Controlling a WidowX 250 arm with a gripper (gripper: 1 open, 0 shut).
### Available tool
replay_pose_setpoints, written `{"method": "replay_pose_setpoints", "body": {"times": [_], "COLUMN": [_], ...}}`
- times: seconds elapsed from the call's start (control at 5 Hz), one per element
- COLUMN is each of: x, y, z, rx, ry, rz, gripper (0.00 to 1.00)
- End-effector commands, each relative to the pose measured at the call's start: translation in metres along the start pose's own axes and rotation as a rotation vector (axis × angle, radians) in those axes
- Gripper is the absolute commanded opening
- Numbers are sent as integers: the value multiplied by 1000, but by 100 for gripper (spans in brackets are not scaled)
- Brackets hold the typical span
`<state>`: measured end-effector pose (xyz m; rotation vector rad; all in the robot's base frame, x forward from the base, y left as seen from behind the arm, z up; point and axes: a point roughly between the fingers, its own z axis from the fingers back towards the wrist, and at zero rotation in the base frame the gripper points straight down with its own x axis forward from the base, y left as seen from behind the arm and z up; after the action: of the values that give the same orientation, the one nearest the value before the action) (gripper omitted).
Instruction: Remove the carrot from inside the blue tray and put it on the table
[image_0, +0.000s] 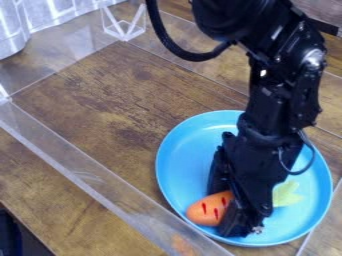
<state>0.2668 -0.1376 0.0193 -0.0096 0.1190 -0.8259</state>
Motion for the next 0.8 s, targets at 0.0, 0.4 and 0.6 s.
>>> {"method": "replay_pose_setpoints", "body": {"times": [0.0,0.4,0.6], "x": [-1,-1,0], "y": [-3,-3,-1], "z": [-9,-10,-11], "rx": [-19,-31,-31], "ry": [8,7,7], "rz": [-15,-10,-12], "gripper": [0,0,0]}}
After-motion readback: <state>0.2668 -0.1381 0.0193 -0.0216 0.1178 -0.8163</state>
